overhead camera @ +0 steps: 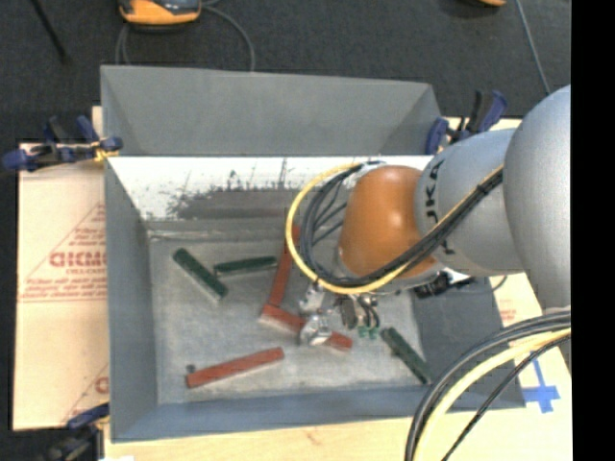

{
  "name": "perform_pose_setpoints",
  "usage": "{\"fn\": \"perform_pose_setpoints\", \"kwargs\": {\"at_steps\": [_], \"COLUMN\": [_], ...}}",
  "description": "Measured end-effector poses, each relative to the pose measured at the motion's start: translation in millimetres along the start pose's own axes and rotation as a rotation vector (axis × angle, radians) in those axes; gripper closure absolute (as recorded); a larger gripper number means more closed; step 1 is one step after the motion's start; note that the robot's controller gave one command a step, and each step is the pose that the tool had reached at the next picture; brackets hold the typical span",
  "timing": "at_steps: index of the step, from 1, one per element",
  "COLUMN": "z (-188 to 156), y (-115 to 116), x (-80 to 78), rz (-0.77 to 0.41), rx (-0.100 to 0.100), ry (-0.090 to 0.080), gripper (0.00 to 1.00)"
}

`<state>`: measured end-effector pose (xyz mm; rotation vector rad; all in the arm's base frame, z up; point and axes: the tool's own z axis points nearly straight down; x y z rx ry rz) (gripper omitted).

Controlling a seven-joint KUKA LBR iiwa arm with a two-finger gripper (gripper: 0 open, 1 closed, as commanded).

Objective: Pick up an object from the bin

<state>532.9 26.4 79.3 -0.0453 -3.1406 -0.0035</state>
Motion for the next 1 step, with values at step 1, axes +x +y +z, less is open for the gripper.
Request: {"fn": "perform_pose_setpoints", "kwargs": {"at_steps": [1], "z": [-153.3], "y": [-11.7], "x": [-25.3], "rz": [0.016], "rx": [0.002], "ry": [-0.01], "gripper": [1.0]}}
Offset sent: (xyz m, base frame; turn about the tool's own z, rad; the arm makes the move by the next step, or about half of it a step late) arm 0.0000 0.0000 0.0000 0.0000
